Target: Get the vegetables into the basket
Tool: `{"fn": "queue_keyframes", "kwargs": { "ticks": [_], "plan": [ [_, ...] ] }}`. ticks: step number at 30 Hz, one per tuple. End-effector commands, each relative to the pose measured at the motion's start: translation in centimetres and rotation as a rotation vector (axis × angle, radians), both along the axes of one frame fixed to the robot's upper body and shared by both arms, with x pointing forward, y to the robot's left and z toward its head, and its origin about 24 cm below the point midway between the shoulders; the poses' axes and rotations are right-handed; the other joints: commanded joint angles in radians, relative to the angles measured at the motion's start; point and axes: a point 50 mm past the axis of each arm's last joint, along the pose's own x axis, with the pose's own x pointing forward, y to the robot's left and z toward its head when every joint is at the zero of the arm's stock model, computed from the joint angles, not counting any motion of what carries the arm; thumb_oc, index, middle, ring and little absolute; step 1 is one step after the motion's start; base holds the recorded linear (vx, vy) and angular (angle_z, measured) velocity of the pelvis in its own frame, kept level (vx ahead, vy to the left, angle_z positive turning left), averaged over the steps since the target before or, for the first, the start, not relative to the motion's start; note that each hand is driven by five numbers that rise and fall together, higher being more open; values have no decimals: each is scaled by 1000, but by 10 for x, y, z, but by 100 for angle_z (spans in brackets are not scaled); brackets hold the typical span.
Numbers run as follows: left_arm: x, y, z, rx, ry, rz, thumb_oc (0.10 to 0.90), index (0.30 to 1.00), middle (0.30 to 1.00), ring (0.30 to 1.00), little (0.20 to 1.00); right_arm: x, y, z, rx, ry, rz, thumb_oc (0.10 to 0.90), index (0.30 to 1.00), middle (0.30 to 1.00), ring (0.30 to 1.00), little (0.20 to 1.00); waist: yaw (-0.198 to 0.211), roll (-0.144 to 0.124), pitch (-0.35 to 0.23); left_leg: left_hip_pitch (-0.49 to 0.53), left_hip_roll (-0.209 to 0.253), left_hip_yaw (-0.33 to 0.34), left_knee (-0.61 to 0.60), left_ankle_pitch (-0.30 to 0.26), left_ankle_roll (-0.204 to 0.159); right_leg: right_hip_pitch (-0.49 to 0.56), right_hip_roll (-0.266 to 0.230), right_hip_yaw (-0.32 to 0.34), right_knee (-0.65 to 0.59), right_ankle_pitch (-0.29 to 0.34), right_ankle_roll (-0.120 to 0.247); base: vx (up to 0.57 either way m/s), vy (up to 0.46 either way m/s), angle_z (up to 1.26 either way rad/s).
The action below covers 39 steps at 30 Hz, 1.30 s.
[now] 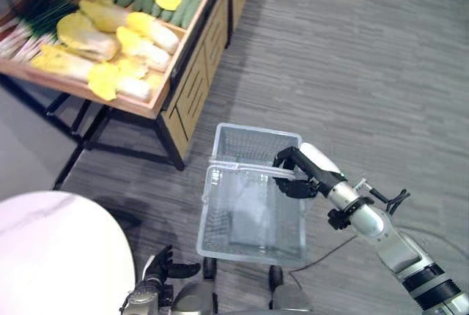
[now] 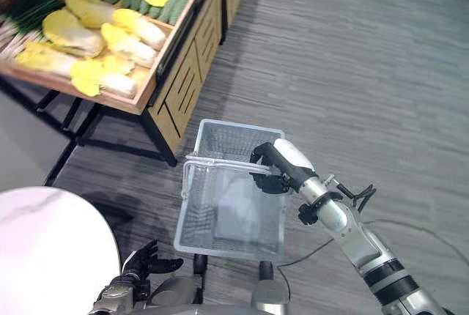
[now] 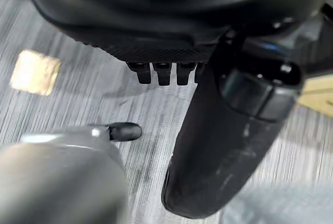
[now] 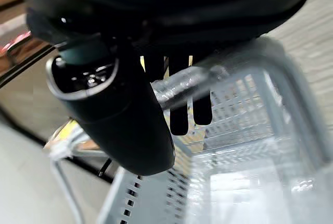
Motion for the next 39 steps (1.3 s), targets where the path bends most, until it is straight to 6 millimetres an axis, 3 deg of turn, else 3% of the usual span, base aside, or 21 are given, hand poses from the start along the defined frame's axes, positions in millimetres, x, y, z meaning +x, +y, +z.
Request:
{"fn": "queue_keyframes", "kwargs": {
  "ticks": [1,3,6,10,12,18,20,27,35,37,38,39],
  "plan": [
    [-16,-16,-8,-6,33,-57,900,1000,1000,1000,1000,17,5,76,126,-389,19,400,300,300,300,300,23,14,-86,-29,92,29,103,-147,-23,-11,24,3,62,-42,8,3,50,-6],
    [-13,-15,-6,7,13,-64,900,1000,1000,1000,1000,18,-1,71,113,-384,-18,400,300,300,300,300,24,14,-86,-21,94,41,99,-151,-20,-16,24,3,66,-38,12,4,45,-5],
    [2,-6,8,105,-99,-82,900,1000,1000,1000,1000,20,-27,50,66,-364,-171,400,300,300,300,300,52,7,-79,10,112,88,71,-146,-24,-39,19,-107,91,-7,23,-8,-15,-34],
    [10,-3,18,234,-183,-141,900,1000,1000,1000,1000,-2,-71,17,-54,-303,-378,400,300,300,300,300,49,-7,-87,18,105,65,65,-143,-36,4,16,-132,6,17,24,27,-49,-4],
    [10,-2,19,257,-190,-161,900,1000,1000,1000,1000,-7,-82,10,-86,-285,-422,400,300,300,300,300,48,-8,-91,18,104,60,61,-142,-38,9,17,-135,-1,12,25,13,-42,11],
    [0,-4,11,244,-131,-156,900,1000,1000,1000,1000,-23,-112,-18,-143,-213,-573,400,300,300,300,300,33,-1,-109,39,117,66,18,-121,-54,7,27,-136,-1,-1,29,-1,-28,3],
    [-14,-10,0,166,-46,-143,900,1000,1000,1000,1000,-28,-123,-28,-141,-179,-632,400,300,300,300,300,11,9,-119,45,124,77,11,-118,-60,2,32,-130,-1,-1,29,5,3,-2],
    [-36,-27,-14,42,62,-108,900,1000,1000,1000,1000,-36,-137,-50,-155,-102,-705,400,300,300,300,300,-28,23,-123,31,125,113,75,-156,-58,-15,26,-96,-1,6,24,3,30,-14],
    [-36,-30,-14,30,57,-69,900,1000,1000,1000,1000,-41,-136,-58,-93,-172,-819,400,300,300,300,300,-42,16,-104,-26,96,128,185,-229,-24,-41,-7,-50,-1,27,33,2,87,-19],
    [-33,-28,-13,41,47,-65,900,1000,1000,1000,1000,-41,-137,-60,-91,-177,-842,400,300,300,300,300,-43,20,-91,-26,88,129,183,-240,-3,-64,-17,-38,56,16,39,-22,198,-4],
    [-27,-26,-10,49,23,-59,900,1000,1000,1000,1000,-34,-132,-57,-75,-196,-837,400,300,300,300,300,-33,28,-70,-21,91,151,179,-249,16,-141,-15,-47,190,-3,57,-56,180,-6],
    [-27,-26,-10,49,23,-59,900,1000,1000,1000,1000,-34,-132,-57,-75,-196,-837,400,300,300,300,300,-33,28,-71,-22,91,152,179,-249,16,-142,-15,-46,191,-4,57,-67,239,-41]
  ]
}}
